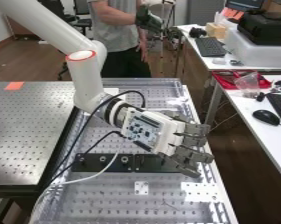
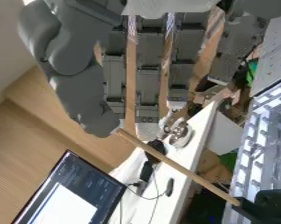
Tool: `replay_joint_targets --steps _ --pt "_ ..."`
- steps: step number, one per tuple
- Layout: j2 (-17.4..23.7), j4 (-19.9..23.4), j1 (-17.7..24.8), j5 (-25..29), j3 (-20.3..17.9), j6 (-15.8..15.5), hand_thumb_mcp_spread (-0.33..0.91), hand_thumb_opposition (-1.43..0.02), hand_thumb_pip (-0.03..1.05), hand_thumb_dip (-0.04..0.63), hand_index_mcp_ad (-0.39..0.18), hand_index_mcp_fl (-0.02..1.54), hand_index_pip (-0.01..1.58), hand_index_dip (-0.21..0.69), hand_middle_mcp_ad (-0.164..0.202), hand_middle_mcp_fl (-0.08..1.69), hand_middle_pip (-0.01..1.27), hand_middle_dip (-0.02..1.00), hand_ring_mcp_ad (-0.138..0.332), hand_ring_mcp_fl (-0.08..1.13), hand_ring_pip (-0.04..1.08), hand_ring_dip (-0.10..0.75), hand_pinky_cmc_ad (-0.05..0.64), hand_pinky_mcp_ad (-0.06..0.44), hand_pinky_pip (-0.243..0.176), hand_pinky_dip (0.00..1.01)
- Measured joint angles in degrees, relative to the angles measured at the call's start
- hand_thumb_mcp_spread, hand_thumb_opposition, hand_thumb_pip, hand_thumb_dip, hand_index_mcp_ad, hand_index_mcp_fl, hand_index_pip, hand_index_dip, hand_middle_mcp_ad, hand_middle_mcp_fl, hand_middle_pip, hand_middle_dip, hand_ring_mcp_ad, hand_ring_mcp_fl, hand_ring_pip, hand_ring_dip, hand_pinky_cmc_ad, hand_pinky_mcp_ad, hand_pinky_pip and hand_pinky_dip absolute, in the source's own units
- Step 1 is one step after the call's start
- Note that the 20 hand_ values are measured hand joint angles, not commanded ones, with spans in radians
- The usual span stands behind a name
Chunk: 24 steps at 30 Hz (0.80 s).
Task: Grab the chopstick and place it in the clear container
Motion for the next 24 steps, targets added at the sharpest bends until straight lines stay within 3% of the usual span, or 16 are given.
replay_joint_targets --steps 10,24 --pt "0.4 0.7 0.4 0.6 -0.3 -4.3 0.54 -0.81 0.71 0.264 -0.126 0.44 1.11 -0.037 0.005 0.64 0.61 0.63 0.054 0.46 0.10 0.497 0.342 0.288 0.035 0.34" --pt "0.7 1.3 0.9 1.1 -0.6 -7.0 0.54 -0.80 0.70 0.260 -0.126 0.49 1.11 -0.037 0.005 0.68 0.62 0.63 0.052 0.48 0.10 0.497 0.342 0.279 0.035 0.35"
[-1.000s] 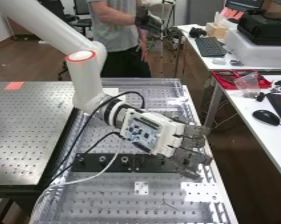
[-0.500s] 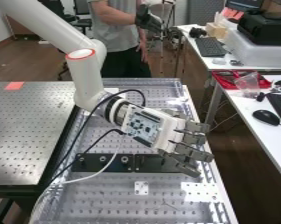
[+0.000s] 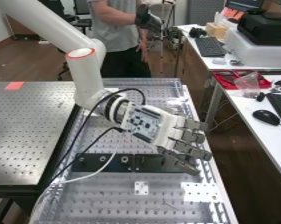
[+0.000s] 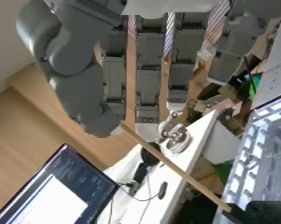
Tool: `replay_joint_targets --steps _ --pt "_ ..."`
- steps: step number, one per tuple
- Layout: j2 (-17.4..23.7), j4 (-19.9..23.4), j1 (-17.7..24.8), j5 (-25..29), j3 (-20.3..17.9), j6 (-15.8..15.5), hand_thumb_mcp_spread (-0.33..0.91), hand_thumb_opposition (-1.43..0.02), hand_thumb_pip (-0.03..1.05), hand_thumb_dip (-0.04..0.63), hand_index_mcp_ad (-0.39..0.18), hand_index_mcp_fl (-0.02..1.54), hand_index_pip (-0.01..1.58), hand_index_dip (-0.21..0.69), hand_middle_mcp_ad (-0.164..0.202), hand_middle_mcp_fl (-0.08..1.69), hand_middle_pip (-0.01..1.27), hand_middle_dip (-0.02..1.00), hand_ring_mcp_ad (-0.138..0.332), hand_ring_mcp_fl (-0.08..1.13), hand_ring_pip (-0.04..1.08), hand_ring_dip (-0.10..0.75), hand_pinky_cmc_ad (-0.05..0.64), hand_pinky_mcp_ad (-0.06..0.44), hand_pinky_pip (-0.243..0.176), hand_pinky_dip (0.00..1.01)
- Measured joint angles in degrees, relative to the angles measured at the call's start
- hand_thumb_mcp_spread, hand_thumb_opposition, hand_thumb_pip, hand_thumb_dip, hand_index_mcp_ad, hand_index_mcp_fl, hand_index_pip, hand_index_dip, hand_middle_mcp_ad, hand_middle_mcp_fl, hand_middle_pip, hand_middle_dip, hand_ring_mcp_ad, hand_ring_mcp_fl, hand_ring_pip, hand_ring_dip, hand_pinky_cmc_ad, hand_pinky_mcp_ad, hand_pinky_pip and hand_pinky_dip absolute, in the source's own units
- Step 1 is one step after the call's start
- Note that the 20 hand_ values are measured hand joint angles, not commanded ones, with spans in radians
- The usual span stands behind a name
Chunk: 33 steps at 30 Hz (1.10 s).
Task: Grab the chopstick and place it in the clear container
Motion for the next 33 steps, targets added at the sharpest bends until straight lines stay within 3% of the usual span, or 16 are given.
replay_joint_targets --steps 5,19,25,33 --pt "0.1 0.3 0.2 0.2 0.0 -1.8 0.54 -0.81 0.69 0.264 -0.126 0.51 1.12 -0.037 0.005 0.68 0.62 0.63 0.051 0.49 0.10 0.497 0.342 0.279 0.035 0.35" --pt "0.0 0.8 0.2 1.3 0.3 -3.0 0.54 -0.80 0.65 0.260 -0.126 0.60 1.14 -0.035 0.005 0.77 0.62 0.63 0.054 0.54 0.10 0.497 0.346 0.279 0.035 0.34" --pt "-0.1 1.2 0.2 1.6 0.5 -3.2 0.64 -0.96 0.58 0.229 -0.126 0.67 1.23 -0.033 0.005 0.83 0.63 0.63 0.051 0.60 0.10 0.497 0.365 0.278 0.049 0.30" --pt "-0.3 1.1 0.3 2.0 0.8 -3.6 0.65 -0.99 0.57 0.225 -0.140 0.71 1.23 -0.024 0.005 0.89 0.60 0.64 0.051 0.63 0.10 0.510 0.394 0.279 0.079 0.25"
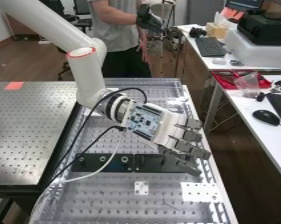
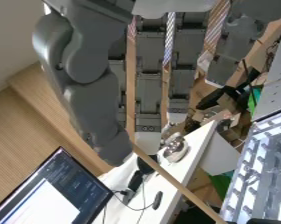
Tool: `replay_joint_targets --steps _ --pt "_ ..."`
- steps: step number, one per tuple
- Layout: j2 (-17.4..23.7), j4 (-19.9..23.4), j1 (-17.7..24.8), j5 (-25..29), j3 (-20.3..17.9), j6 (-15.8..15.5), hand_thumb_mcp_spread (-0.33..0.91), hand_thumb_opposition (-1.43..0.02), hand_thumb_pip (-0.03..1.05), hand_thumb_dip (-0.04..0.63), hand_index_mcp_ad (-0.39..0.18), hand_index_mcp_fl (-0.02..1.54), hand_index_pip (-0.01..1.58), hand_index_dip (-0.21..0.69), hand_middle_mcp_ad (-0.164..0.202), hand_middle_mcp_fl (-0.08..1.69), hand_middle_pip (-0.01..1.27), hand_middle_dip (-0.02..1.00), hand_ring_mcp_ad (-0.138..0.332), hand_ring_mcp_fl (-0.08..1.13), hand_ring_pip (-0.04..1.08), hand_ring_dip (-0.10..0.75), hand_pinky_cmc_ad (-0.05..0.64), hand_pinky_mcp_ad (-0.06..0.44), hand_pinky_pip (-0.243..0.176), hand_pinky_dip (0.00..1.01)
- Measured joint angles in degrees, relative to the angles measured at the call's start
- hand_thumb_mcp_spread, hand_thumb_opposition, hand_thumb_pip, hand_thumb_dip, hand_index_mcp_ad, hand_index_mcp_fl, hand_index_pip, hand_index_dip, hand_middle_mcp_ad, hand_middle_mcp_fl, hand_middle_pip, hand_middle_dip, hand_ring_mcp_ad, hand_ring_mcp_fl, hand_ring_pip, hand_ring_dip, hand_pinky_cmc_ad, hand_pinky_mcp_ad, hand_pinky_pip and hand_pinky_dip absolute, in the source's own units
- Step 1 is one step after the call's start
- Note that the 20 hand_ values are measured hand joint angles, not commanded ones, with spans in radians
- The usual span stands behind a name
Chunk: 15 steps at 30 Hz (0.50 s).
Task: Grab the chopstick and place it in the clear container
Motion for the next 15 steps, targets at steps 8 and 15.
replay_joint_targets --steps 8,15 --pt "0.0 2.8 0.2 0.9 -0.2 -3.0 0.67 -1.03 0.56 0.220 -0.120 0.84 1.13 -0.030 0.003 1.03 0.62 0.65 0.054 0.72 0.11 0.513 0.412 0.279 0.093 0.21" --pt "0.0 6.4 0.5 2.2 -0.7 -4.8 0.69 -1.05 0.52 0.220 -0.091 0.92 1.02 0.000 0.003 1.08 0.62 0.65 0.052 0.85 0.10 0.513 0.429 0.279 0.127 0.21"
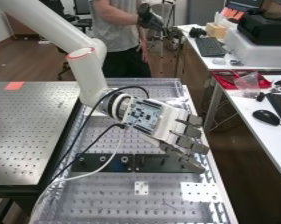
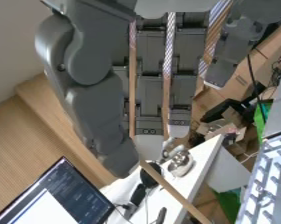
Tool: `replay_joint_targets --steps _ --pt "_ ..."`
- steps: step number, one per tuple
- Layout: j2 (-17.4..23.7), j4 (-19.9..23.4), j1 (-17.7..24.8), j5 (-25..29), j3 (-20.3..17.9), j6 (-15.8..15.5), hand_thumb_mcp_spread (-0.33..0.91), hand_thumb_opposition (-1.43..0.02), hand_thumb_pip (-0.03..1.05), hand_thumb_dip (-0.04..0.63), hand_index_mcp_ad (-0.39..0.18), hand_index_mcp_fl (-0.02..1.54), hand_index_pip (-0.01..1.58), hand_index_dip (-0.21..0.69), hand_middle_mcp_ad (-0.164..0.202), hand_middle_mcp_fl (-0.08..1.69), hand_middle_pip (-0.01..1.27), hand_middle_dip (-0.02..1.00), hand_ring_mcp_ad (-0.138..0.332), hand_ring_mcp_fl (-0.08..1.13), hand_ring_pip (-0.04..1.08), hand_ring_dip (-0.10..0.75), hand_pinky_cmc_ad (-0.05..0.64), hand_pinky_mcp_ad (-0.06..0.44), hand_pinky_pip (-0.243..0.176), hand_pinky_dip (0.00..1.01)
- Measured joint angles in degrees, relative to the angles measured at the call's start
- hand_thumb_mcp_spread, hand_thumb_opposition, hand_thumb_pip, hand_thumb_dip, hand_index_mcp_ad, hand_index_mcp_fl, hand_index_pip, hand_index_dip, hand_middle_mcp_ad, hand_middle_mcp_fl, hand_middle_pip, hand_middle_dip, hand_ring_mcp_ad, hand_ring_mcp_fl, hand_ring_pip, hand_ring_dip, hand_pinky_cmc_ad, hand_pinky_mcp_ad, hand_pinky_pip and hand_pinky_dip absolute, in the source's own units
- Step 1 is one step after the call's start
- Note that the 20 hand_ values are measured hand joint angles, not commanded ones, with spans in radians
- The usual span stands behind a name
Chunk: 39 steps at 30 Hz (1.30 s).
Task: Grab the chopstick and place it in the clear container
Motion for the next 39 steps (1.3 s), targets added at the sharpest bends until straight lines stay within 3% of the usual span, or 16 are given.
replay_joint_targets --steps 6,12,18,21,26,39 --pt "-0.1 2.4 0.1 0.9 -0.5 -0.7 0.69 -1.08 0.51 0.222 -0.087 1.00 0.94 0.000 0.012 1.14 0.58 0.65 0.051 0.91 0.09 0.510 0.429 0.279 0.129 0.20" --pt "0.3 1.0 -0.3 -0.3 0.9 -1.9 0.69 -1.08 0.51 0.222 -0.087 1.01 0.92 0.000 0.026 1.16 0.58 0.65 0.037 0.96 0.09 0.510 0.429 0.278 0.143 0.21" --pt "1.0 -4.0 -1.2 -3.6 3.9 -4.4 0.69 -1.08 0.51 0.222 -0.073 1.01 0.91 0.000 0.030 1.25 0.58 0.67 0.037 0.98 0.09 0.513 0.428 0.278 0.143 0.20" --pt "1.5 -7.3 -1.8 -5.3 5.7 -6.1 0.69 -1.10 0.51 0.222 -0.093 1.06 0.89 0.002 0.037 1.25 0.57 0.67 0.024 0.98 0.09 0.513 0.443 0.281 0.147 0.20" --pt "2.4 -14.6 -3.0 -8.4 9.7 -7.3 0.69 -1.10 0.51 0.222 -0.087 1.06 0.89 0.002 0.037 1.25 0.57 0.67 0.023 0.99 0.08 0.513 0.442 0.284 0.147 0.20" --pt "6.9 -23.7 -4.0 -12.9 13.9 -16.0 0.69 -1.10 0.51 0.222 -0.089 1.06 0.86 0.030 0.042 1.26 0.57 0.67 0.021 1.02 0.08 0.513 0.442 0.286 0.143 0.21"
